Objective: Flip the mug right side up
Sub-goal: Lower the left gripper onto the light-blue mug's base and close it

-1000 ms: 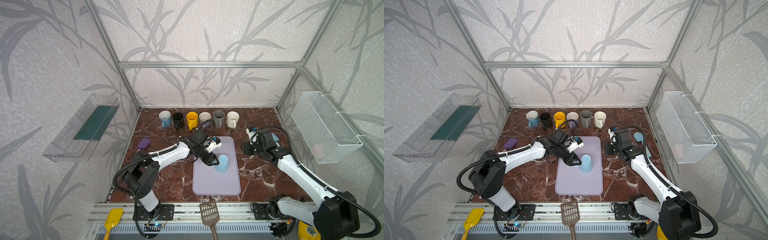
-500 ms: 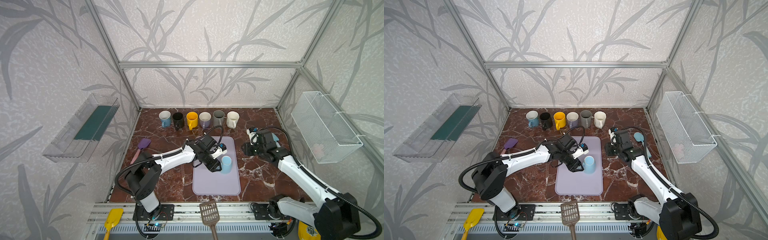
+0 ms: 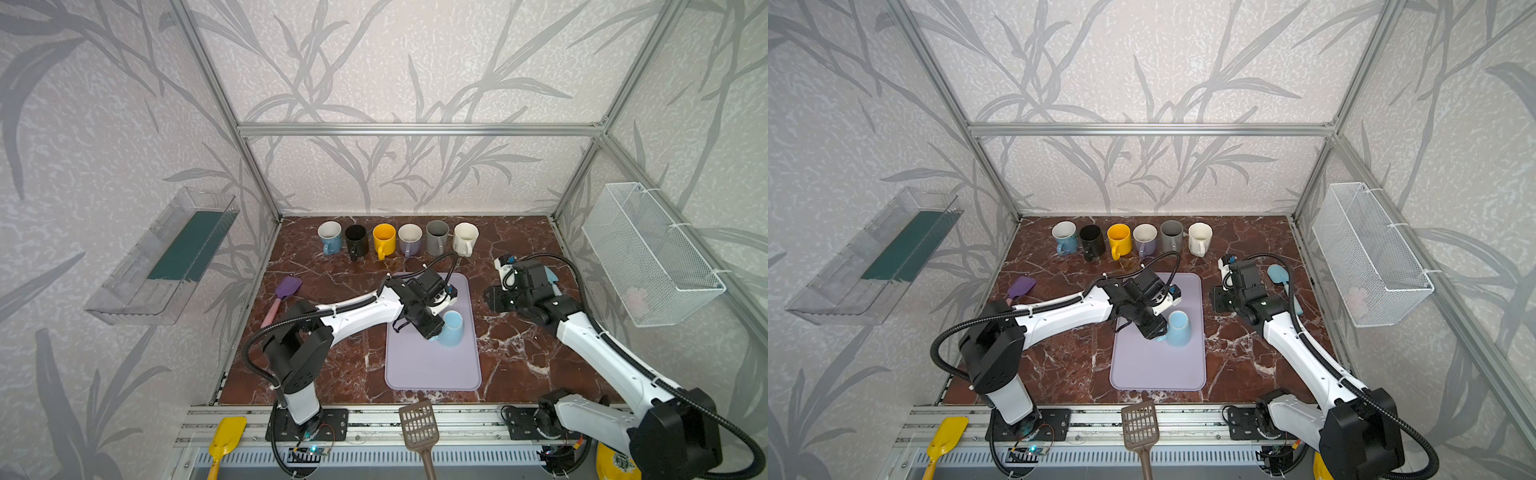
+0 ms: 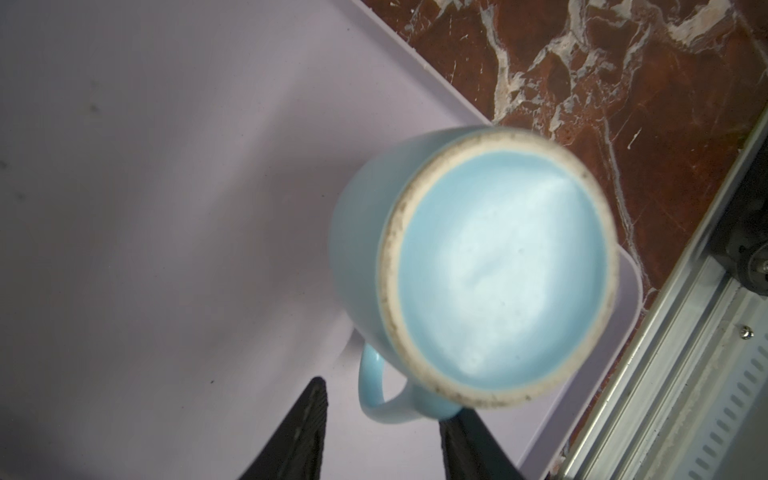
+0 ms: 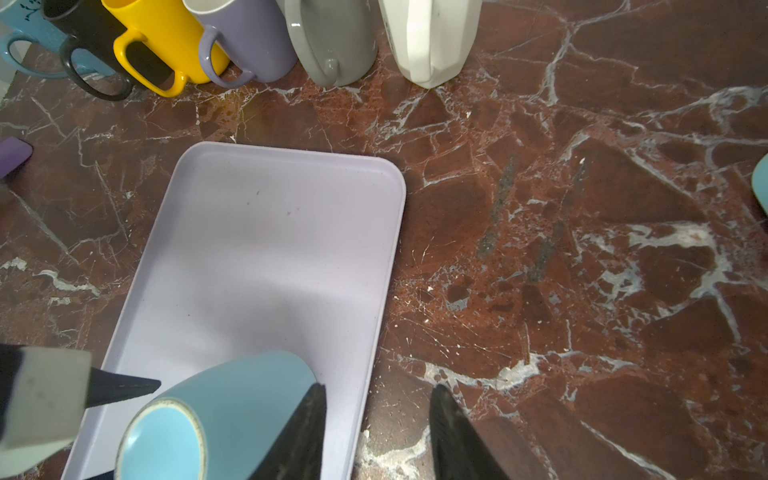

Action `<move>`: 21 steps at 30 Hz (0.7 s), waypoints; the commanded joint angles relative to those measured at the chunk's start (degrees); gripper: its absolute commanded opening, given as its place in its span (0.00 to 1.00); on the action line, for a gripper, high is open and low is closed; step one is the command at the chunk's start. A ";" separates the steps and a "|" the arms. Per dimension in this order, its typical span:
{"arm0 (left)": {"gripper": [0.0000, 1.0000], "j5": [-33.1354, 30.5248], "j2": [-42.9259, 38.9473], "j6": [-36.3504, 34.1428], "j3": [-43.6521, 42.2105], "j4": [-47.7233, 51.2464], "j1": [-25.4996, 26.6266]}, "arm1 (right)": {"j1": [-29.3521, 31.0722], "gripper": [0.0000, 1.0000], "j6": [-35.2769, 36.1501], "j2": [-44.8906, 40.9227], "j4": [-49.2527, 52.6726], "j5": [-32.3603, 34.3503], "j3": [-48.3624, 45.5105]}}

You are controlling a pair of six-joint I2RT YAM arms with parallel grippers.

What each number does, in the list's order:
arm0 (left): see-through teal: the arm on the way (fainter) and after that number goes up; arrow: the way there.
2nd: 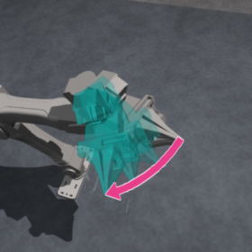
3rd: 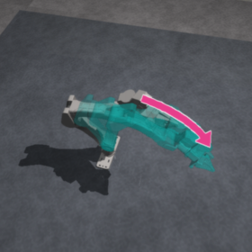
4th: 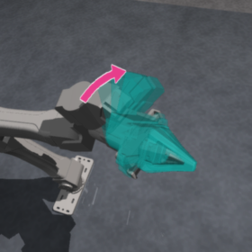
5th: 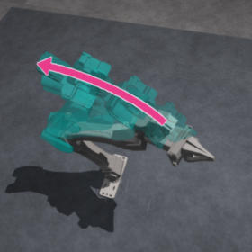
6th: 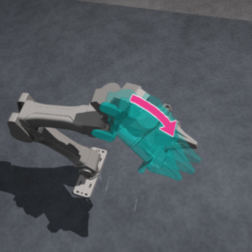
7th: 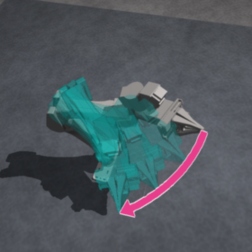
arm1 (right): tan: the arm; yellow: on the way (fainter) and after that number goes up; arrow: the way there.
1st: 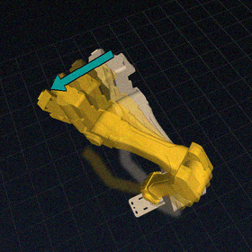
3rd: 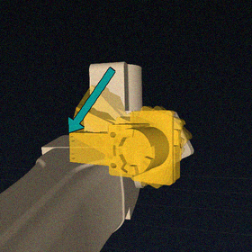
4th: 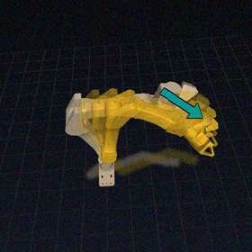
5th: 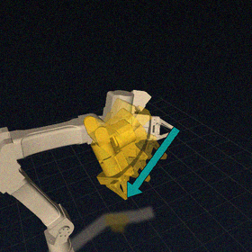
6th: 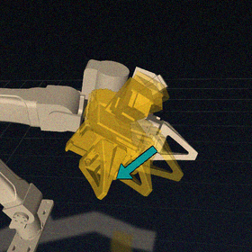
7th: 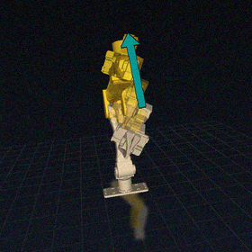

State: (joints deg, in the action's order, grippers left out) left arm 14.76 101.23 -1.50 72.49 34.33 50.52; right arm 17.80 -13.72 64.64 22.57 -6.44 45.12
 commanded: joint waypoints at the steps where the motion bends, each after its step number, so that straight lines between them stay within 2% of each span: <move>1: 0.46 -3.37 1.74 -1.22 2.17 4.63 1.22 | 0.28 0.42 0.09 -1.10 0.61 0.72 -1.08; 13: 0.45 -5.44 5.28 -1.49 5.67 6.64 3.75 | 0.22 0.42 0.09 -1.38 0.55 1.05 -1.69; 21: 0.39 -6.97 5.73 -1.71 7.16 8.30 4.67 | 0.21 0.42 0.18 -1.88 0.90 1.41 -1.79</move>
State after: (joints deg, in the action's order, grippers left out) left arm 9.30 106.26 -1.85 77.95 40.10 54.68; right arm 17.80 -13.72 64.25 22.59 -5.96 43.83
